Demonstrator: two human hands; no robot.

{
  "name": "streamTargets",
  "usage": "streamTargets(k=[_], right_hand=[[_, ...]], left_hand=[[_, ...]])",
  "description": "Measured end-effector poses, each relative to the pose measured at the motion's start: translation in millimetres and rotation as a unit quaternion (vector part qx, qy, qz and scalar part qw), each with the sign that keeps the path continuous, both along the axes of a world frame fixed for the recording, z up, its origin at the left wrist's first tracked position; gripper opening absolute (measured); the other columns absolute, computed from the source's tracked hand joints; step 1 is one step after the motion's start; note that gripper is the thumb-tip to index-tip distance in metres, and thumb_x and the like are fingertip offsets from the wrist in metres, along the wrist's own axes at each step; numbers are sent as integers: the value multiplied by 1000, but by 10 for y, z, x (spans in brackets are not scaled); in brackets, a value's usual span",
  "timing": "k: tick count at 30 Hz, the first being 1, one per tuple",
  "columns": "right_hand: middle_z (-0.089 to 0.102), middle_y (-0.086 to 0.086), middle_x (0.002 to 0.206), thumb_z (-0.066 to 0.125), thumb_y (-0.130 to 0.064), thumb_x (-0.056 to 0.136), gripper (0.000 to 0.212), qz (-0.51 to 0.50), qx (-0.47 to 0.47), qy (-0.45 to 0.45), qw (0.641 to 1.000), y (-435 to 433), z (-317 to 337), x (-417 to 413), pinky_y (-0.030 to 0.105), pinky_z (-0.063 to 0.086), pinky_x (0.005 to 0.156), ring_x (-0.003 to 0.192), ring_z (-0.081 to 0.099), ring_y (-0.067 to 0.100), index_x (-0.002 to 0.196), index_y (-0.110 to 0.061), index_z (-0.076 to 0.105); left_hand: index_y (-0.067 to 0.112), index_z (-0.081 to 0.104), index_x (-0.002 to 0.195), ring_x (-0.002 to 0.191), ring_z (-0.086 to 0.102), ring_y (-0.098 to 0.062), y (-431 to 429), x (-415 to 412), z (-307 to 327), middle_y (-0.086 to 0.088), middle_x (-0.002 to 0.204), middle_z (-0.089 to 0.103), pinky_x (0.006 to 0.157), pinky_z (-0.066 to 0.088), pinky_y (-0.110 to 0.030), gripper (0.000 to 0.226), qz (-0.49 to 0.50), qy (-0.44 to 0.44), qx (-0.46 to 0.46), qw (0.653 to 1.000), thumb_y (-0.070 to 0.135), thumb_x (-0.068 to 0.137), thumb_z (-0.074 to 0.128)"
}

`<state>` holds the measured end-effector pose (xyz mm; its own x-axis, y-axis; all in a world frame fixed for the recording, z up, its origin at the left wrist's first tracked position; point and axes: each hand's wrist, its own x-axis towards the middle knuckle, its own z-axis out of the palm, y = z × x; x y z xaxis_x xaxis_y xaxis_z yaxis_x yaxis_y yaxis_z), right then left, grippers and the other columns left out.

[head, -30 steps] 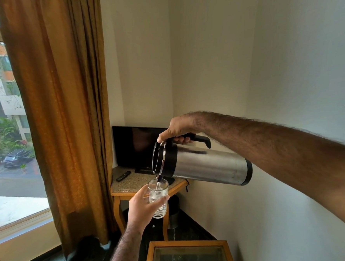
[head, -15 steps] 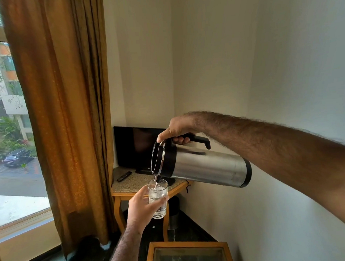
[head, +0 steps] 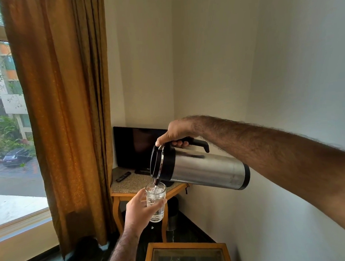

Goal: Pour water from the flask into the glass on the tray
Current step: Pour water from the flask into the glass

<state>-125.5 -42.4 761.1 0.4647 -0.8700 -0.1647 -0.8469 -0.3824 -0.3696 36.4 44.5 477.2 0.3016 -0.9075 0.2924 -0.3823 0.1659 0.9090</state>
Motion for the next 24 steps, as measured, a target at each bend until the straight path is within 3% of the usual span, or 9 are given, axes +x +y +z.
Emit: streamTargets(k=[3, 8, 13, 15, 20, 24], right_hand=[[53, -5, 47, 75, -56, 91, 52, 5, -11, 7, 1000, 15, -29, 1, 24, 43, 48, 37, 47, 13, 63, -16, 57], [52, -5, 46, 73, -56, 93, 52, 9, -4, -1, 1000, 41, -10, -9, 26, 43, 52, 37, 47, 13, 64, -15, 58], [53, -5, 47, 74, -56, 92, 52, 11, -7, -3, 1000, 40, -19, -15, 26, 44, 51, 36, 47, 12, 63, -15, 59], [53, -5, 47, 74, -56, 92, 53, 8, -5, -4, 1000, 32, -30, -18, 26, 44, 51, 36, 47, 12, 62, -16, 58], [54, -3, 52, 75, -57, 91, 51, 4, 1, -6, 1000, 4, -82, -36, 29, 45, 55, 41, 48, 14, 65, -15, 60], [54, -2, 51, 75, -58, 90, 53, 4, 10, -21, 1000, -23, -145, -75, 28, 44, 53, 40, 48, 14, 63, -16, 59]], left_hand=[[52, 59, 98, 83, 71, 16, 24, 6, -9, 21, 95, 73, 60, 57, -12, 50, 3, 0, -1, 1000, 39, 69, 97], [52, 61, 99, 89, 73, 5, 37, 16, -2, 20, 96, 75, 71, 55, -16, 49, 2, 6, -4, 1000, 40, 68, 97], [50, 60, 98, 82, 73, 12, 62, 29, 3, 19, 94, 75, 67, 55, -14, 50, 4, 8, -1, 1000, 36, 68, 98], [50, 59, 98, 83, 73, 8, 59, 30, -4, 19, 95, 74, 69, 55, -15, 50, 6, 7, -1, 1000, 36, 69, 97], [32, 68, 118, 100, 74, -8, 29, 56, -44, 8, 109, 77, 87, 62, -36, 58, 1, 7, 8, 1000, 37, 69, 97], [23, 67, 128, 100, 75, -8, 16, 55, -54, 7, 110, 77, 77, 59, -25, 68, 4, 8, 15, 1000, 38, 69, 97]])
